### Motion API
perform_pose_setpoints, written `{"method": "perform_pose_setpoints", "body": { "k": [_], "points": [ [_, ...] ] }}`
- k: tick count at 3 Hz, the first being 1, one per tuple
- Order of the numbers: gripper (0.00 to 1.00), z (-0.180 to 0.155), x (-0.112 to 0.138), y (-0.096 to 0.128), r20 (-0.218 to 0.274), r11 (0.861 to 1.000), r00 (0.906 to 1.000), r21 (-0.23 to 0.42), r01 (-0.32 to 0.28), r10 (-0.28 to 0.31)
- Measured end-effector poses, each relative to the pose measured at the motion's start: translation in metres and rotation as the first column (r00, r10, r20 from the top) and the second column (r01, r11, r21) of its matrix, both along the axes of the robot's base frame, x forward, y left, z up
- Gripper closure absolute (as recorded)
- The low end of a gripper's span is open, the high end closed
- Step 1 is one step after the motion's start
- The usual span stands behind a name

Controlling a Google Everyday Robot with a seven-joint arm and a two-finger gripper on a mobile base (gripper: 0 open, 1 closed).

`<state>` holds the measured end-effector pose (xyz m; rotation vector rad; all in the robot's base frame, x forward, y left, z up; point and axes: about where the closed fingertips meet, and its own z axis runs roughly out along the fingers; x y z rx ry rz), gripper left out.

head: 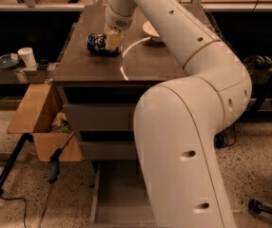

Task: Place pepsi can into bottom drawer

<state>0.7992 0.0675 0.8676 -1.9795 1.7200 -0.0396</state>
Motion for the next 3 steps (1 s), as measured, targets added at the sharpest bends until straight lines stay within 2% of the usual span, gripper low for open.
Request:
{"method": "perform_pose_setpoints", "body": {
  "k": [1,2,3],
  "points": [
    [0.89,0.0,0.0,0.0,0.0,1.0,1.0,0.0,0.0,0.0],
    [1.0,-0.0001,0.0,0.0,0.0,1.0,1.0,0.0,0.0,0.0],
    [1.0,-0.0002,0.0,0.0001,0.0,1.0,1.0,0.0,0.0,0.0]
  ]
}}
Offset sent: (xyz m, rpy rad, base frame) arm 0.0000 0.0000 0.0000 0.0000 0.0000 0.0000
